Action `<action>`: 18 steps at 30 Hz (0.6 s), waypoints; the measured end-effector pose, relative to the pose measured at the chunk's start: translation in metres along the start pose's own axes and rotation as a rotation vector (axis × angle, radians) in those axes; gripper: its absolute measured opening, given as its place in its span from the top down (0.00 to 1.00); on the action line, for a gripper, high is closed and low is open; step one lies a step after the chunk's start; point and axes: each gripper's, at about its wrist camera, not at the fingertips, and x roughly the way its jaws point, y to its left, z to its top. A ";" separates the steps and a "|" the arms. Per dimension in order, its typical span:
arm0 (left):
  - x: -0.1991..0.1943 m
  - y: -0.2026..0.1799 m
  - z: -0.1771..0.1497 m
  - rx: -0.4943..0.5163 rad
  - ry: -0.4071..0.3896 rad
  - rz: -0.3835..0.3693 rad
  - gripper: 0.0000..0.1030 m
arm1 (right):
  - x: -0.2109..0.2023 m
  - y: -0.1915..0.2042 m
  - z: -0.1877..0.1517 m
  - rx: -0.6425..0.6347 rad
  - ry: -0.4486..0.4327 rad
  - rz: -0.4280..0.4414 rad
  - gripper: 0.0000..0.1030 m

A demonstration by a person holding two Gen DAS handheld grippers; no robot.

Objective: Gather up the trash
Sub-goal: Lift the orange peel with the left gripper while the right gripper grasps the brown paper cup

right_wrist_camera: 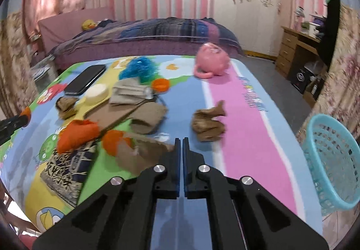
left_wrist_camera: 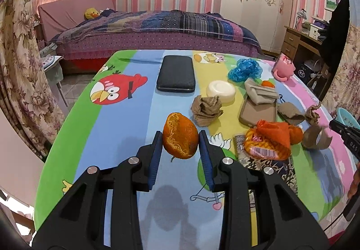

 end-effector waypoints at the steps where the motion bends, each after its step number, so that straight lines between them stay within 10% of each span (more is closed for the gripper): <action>1: -0.001 -0.002 0.002 0.007 -0.002 0.000 0.69 | -0.002 -0.004 0.001 0.006 -0.007 0.000 0.99; 11: -0.002 -0.019 0.005 0.053 -0.007 0.010 0.69 | 0.000 0.000 -0.008 -0.009 0.041 0.071 0.95; 13: 0.000 -0.019 0.000 0.059 0.001 0.016 0.69 | 0.001 0.007 -0.011 -0.018 0.051 0.081 0.79; 15: 0.002 -0.017 -0.003 0.053 0.009 0.017 0.69 | -0.001 0.014 -0.012 -0.034 0.028 0.067 0.42; 18: 0.001 -0.013 -0.006 0.040 0.015 0.015 0.69 | -0.003 0.018 -0.010 -0.041 0.002 0.065 0.40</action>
